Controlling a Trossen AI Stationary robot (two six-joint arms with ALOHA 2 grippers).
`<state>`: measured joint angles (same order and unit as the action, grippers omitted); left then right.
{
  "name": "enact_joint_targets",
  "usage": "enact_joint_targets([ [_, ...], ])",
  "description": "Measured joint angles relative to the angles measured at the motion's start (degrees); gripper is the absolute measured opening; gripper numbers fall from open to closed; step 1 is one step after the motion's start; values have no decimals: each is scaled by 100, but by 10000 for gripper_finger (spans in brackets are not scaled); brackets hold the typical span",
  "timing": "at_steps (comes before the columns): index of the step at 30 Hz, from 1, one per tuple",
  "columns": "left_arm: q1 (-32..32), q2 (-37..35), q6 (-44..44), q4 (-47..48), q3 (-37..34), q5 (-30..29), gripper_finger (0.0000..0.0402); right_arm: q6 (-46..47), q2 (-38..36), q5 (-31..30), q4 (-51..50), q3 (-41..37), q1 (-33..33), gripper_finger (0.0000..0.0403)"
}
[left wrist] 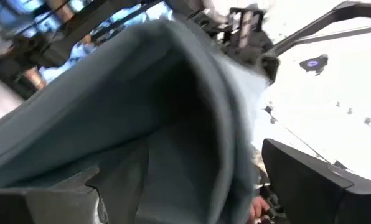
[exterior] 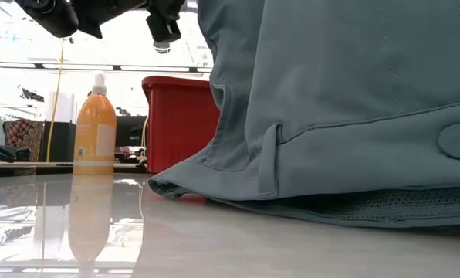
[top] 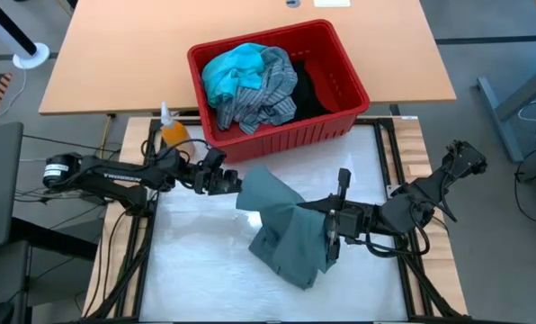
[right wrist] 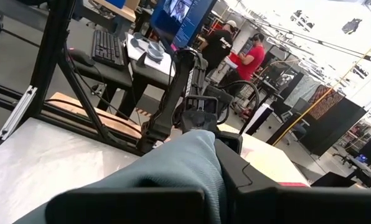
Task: Fold Laundry from Bin
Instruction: Fold the dark blue pants
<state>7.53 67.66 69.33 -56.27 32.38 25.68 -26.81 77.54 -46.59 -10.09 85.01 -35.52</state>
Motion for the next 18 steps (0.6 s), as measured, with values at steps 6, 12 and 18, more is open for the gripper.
enact_joint_targets([
  [6,-145,130,-89,7,218,-149,300,-2,0,0,-6,0,-3,25],
  [12,-393,756,-61,109,903,-27,300,-15,0,2,-31,0,-3,25],
  [18,-389,938,-95,108,1491,131,292,-23,0,2,-30,0,-34,25],
])
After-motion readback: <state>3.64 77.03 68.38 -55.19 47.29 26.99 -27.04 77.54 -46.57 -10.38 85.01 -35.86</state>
